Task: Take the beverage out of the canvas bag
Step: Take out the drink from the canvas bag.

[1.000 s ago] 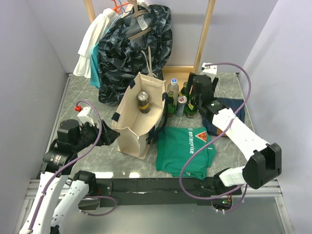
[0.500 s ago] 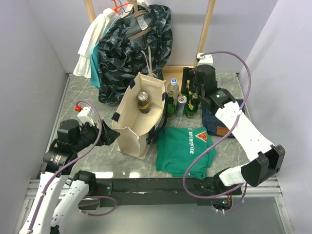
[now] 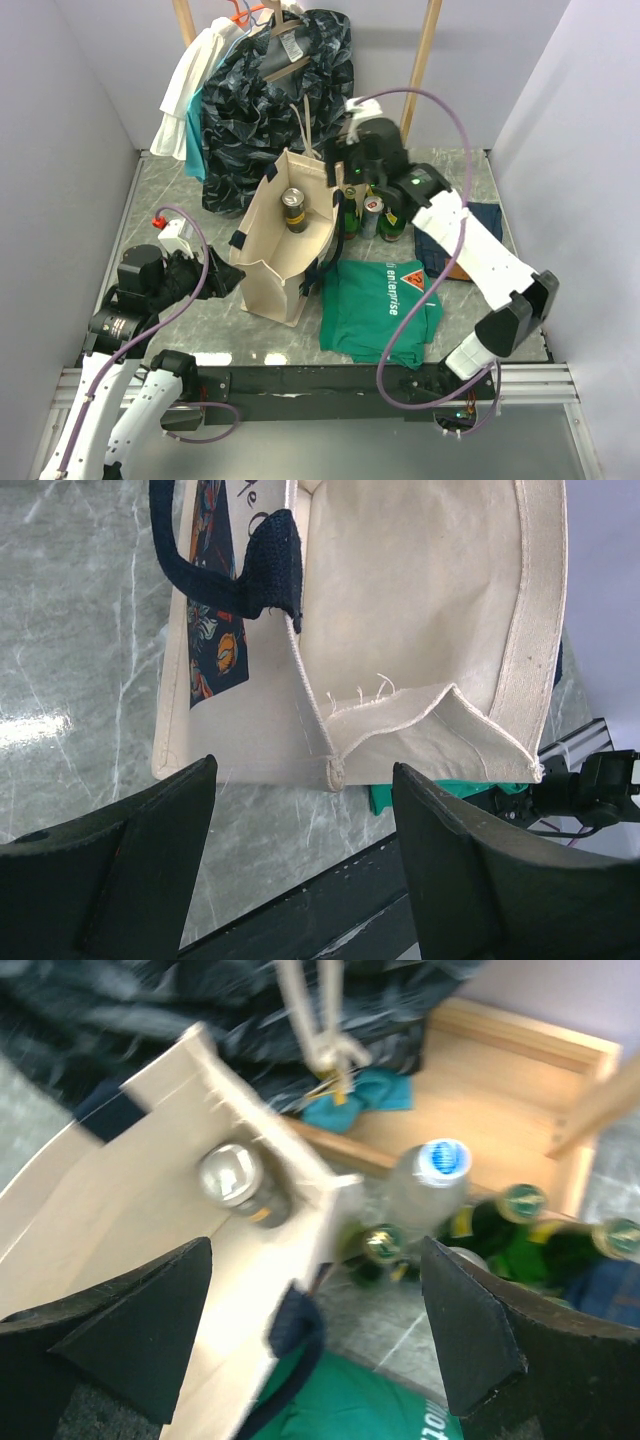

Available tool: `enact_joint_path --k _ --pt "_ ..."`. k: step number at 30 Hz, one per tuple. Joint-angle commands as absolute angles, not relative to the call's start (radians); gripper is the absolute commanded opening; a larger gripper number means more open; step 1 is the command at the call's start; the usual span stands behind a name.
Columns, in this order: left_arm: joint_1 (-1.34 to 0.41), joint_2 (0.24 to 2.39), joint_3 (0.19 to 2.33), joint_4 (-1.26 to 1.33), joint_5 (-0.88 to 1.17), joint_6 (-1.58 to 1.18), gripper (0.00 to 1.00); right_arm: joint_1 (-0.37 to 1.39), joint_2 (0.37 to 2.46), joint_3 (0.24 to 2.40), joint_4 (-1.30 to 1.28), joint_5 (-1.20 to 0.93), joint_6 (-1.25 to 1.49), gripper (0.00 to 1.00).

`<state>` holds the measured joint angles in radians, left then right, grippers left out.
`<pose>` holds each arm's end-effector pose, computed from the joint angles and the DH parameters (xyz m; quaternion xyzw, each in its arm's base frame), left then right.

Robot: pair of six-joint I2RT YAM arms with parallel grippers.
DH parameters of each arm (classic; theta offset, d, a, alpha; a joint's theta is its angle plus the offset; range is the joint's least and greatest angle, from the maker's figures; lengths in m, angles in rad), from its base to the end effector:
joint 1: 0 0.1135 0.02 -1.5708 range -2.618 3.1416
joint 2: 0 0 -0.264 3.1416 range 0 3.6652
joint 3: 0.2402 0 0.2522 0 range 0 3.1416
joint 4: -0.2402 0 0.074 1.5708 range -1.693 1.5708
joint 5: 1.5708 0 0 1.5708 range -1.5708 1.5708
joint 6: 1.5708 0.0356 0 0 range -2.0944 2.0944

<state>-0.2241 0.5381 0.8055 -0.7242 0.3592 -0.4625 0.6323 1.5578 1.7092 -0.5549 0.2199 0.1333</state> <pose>0.1045 -0.0367 0.3241 -0.0055 0.8405 -0.3179 0.4387 0.2867 0.2004 0.4310 -0.1462 0.8187 0.1197 0.5423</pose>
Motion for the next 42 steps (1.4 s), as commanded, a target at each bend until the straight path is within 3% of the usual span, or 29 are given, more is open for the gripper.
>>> enact_joint_path --k 1,42 --pt "-0.224 0.531 0.804 -0.716 0.351 -0.469 0.76 0.715 1.611 1.781 -0.575 0.265 0.078 0.91" --pt "-0.222 0.531 0.804 -0.718 0.353 -0.468 0.76 0.801 1.931 1.974 -0.566 0.209 0.109 0.92"
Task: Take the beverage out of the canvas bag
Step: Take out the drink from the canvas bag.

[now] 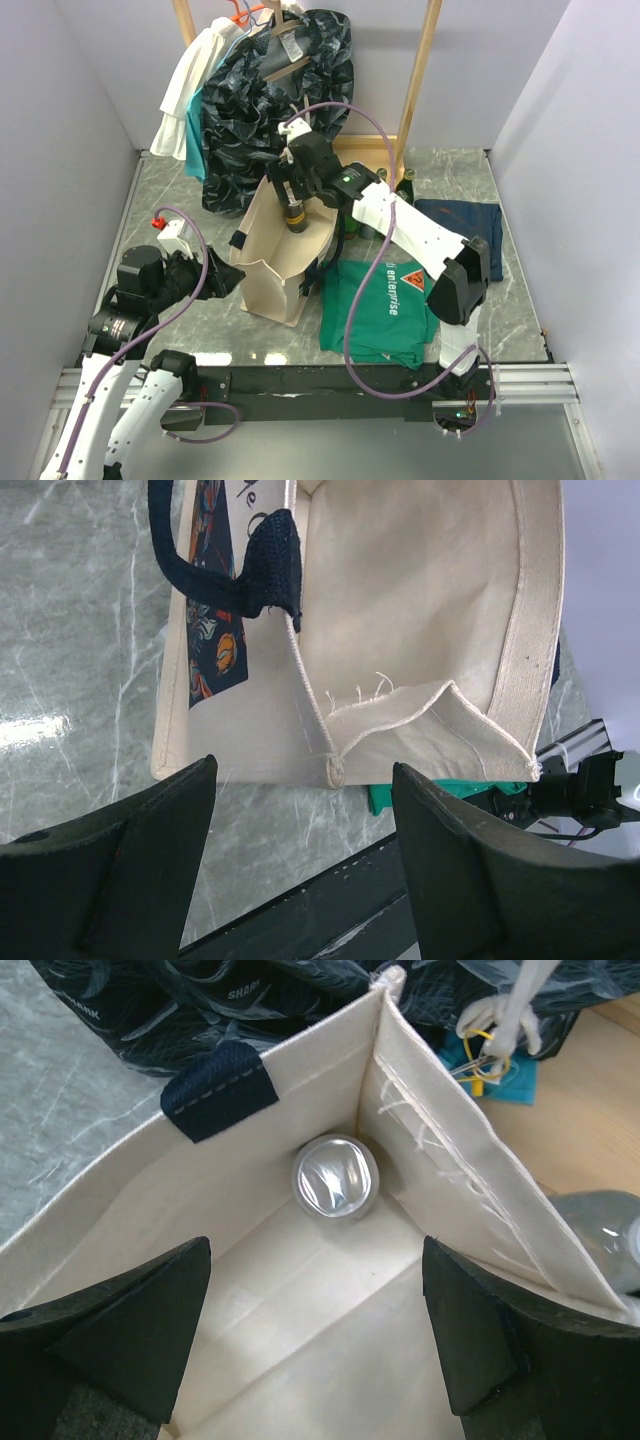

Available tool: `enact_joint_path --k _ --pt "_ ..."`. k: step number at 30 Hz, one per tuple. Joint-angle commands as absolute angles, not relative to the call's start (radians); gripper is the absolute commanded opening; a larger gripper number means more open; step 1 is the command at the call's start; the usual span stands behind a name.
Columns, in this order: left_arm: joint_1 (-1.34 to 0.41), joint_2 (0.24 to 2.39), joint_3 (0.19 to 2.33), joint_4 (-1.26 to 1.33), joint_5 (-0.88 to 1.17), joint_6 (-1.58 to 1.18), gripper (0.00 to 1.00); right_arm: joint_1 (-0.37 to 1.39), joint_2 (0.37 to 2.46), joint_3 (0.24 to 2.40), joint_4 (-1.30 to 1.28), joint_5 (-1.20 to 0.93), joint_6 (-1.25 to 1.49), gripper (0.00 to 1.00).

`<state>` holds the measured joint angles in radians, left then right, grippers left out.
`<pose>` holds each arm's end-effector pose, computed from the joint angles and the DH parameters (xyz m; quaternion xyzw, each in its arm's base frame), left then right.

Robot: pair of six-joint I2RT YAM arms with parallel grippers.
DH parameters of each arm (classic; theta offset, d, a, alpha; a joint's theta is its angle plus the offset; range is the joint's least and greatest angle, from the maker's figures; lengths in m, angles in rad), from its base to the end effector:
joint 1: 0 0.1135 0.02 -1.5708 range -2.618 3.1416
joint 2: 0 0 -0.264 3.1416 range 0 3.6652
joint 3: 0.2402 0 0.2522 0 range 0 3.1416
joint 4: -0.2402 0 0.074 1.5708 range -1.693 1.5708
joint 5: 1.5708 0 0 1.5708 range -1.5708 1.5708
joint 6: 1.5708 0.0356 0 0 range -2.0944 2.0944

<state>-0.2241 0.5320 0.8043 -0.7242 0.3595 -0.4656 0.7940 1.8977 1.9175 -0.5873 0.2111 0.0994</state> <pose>0.1033 -0.0364 0.3242 -0.0062 0.8392 -0.3191 0.4402 0.3139 0.3087 0.3699 -0.2491 0.8371 0.1233 0.4712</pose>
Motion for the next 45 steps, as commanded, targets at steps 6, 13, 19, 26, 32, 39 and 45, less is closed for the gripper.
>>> enact_joint_path --k 6,13,19,26,32,39,45 --pt "-0.222 0.525 0.805 -0.718 0.347 -0.472 0.76 0.801 1.974 1.989 -0.558 0.212 0.11 0.92" --pt "-0.222 0.523 0.805 -0.718 0.342 -0.474 0.76 0.793 2.02 1.988 -0.543 0.23 0.121 0.93" --pt "-0.222 0.525 0.807 -0.718 0.345 -0.472 0.76 0.752 2.052 2.017 -0.523 0.134 0.136 0.94" --pt "-0.222 0.526 0.804 -0.719 0.334 -0.476 0.76 0.732 2.109 2.092 -0.549 0.144 0.121 0.94" --pt "-0.221 0.534 0.805 -0.719 0.339 -0.474 0.77 0.729 2.128 2.079 -0.538 0.144 0.114 0.93" --pt "-0.221 0.537 0.804 -0.719 0.331 -0.477 0.76 0.727 2.132 2.045 -0.523 0.114 0.117 0.92" --pt "-0.222 0.541 0.805 -0.721 0.328 -0.48 0.76 0.729 2.152 2.048 -0.518 0.101 0.121 0.91"
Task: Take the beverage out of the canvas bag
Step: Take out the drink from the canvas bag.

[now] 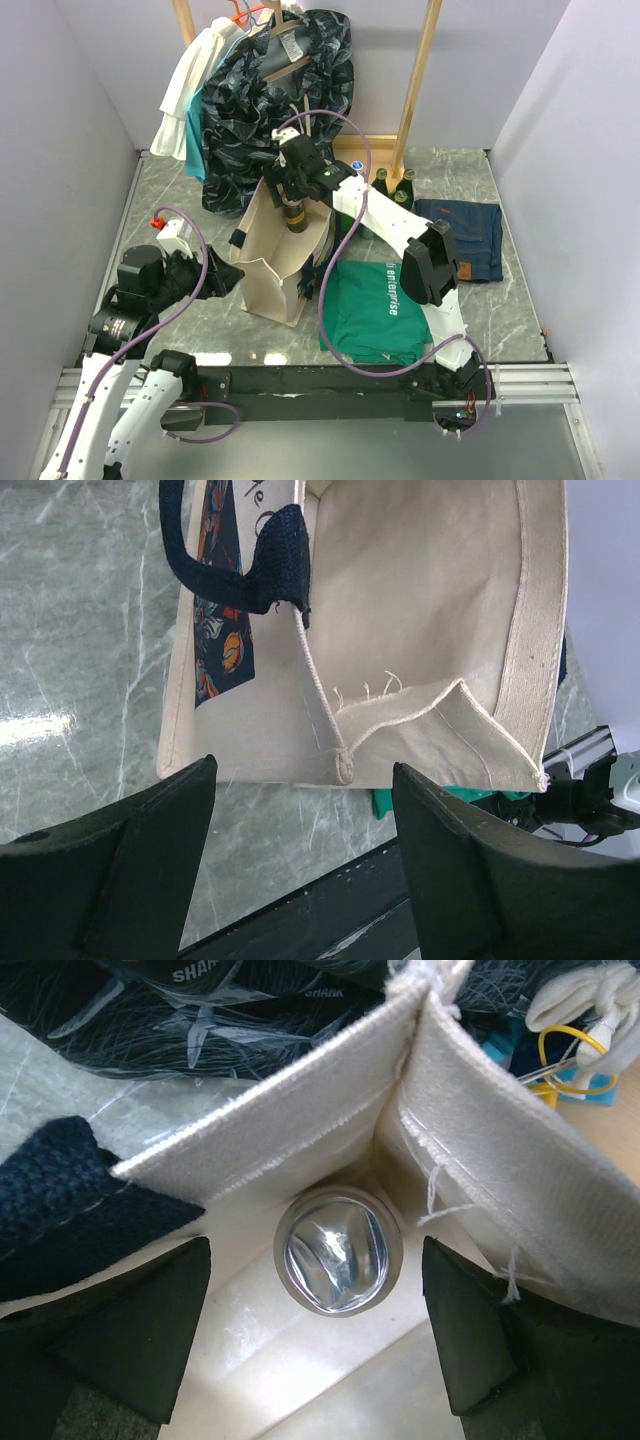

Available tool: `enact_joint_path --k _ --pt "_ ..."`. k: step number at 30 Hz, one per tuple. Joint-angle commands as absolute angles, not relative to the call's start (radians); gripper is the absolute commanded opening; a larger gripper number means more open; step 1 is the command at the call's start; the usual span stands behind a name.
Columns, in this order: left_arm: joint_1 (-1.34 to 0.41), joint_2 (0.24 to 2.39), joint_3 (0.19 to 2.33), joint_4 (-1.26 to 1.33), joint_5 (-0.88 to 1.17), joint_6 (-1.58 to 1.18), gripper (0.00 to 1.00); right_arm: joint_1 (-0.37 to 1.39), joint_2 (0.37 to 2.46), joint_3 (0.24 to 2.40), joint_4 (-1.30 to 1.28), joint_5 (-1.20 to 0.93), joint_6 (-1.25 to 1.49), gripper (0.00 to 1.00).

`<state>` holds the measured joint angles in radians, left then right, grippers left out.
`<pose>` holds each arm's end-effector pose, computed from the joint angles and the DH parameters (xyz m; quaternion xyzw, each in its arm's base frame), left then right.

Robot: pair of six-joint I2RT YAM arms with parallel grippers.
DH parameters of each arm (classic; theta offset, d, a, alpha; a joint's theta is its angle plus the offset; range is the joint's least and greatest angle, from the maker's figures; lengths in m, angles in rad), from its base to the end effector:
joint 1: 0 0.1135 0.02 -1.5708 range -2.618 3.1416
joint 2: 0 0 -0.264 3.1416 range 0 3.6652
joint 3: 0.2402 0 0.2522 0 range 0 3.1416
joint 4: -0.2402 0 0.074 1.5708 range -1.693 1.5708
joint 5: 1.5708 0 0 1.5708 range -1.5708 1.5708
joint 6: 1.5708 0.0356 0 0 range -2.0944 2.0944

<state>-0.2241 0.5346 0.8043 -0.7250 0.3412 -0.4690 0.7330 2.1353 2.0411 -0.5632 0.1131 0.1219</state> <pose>0.1042 -0.0360 0.3238 -0.0129 0.8408 -0.3126 0.4417 0.3723 0.3298 0.3064 -0.2458 0.8621 0.1364 0.4217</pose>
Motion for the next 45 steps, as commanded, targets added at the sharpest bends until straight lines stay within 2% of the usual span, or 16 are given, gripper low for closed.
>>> enact_joint_path --k 1,27,45 --pt "-0.222 0.541 0.805 -0.719 0.33 -0.482 0.76 0.729 2.155 2.052 -0.522 0.101 0.123 0.91" --pt "-0.206 0.546 0.805 -0.716 0.345 -0.476 0.76 0.729 2.192 2.034 -0.546 0.127 0.117 0.89" --pt "-0.193 0.546 0.805 -0.716 0.353 -0.471 0.76 0.73 2.183 1.982 -0.554 0.143 0.117 0.79"
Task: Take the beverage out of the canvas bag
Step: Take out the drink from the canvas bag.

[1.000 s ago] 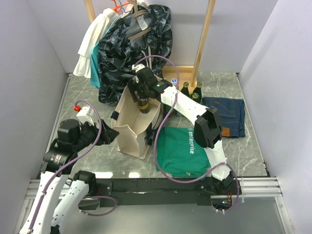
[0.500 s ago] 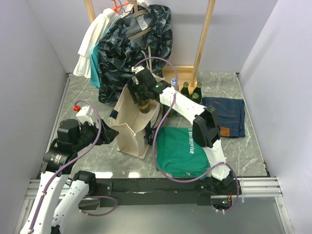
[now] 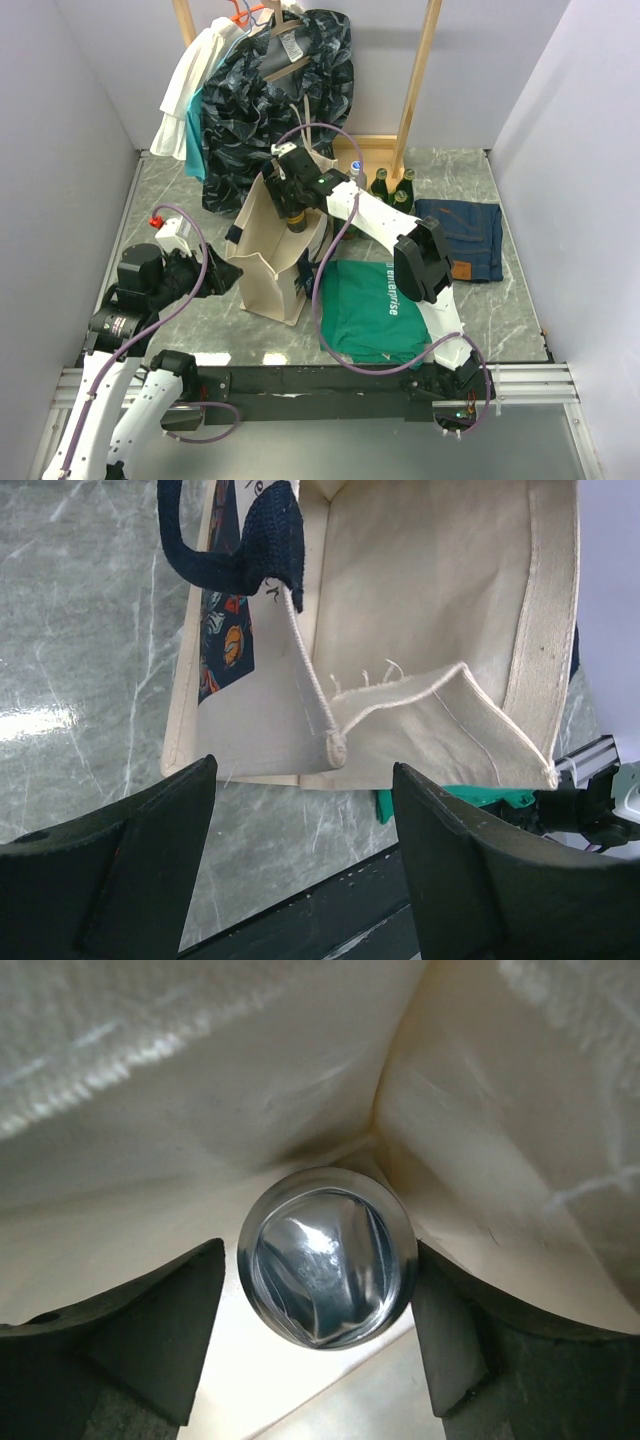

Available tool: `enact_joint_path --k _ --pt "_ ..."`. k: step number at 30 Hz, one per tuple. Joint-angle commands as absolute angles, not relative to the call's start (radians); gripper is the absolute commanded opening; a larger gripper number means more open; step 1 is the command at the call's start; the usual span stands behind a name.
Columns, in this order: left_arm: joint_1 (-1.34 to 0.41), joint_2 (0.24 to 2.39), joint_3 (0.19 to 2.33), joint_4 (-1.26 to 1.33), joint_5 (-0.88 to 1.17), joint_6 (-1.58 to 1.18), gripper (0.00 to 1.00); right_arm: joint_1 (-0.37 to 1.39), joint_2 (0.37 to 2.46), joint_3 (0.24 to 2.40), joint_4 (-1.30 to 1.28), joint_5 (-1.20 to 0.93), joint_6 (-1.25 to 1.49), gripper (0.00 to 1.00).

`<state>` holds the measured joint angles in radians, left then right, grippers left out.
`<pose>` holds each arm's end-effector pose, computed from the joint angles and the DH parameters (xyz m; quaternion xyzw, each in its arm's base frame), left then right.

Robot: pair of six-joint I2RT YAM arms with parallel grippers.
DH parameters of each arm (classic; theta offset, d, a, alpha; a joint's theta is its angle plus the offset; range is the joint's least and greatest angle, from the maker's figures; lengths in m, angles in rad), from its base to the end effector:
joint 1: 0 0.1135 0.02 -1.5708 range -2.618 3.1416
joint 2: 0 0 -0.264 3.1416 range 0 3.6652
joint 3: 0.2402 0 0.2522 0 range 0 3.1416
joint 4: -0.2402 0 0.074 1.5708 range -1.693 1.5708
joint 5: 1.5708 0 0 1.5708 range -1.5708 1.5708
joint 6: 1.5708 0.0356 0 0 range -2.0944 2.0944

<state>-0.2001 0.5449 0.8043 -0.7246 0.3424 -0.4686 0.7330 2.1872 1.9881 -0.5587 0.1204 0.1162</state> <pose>0.1071 -0.0339 0.3229 -0.0236 0.8430 -0.3067 0.4412 0.3774 0.3341 0.2641 -0.2556 0.8808 0.1122 0.3824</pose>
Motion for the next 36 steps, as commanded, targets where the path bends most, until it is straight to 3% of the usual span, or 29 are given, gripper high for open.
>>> enact_joint_path --k 1,9,11,20,24,26,36 --pt "-0.193 0.545 0.805 -0.716 0.351 -0.469 0.76 0.73 2.178 1.976 -0.554 0.144 0.117 0.78" --pt "-0.192 0.546 0.805 -0.716 0.351 -0.471 0.76 0.73 2.157 1.948 -0.505 0.152 0.12 0.77" --pt "-0.192 0.545 0.805 -0.716 0.351 -0.471 0.76 0.73 2.149 1.941 -0.488 0.15 0.123 0.73" --pt "-0.19 0.545 0.805 -0.716 0.351 -0.471 0.76 0.73 2.137 1.927 -0.468 0.133 0.118 0.32" --pt "-0.189 0.548 0.804 -0.715 0.354 -0.469 0.77 0.729 2.122 1.913 -0.456 0.13 0.114 0.06" --pt "-0.187 0.549 0.804 -0.713 0.354 -0.468 0.76 0.73 2.108 1.899 -0.445 0.132 0.114 0.0" --pt "-0.186 0.543 0.804 -0.713 0.354 -0.468 0.76 0.735 2.0 1.832 -0.39 0.12 0.081 0.0"
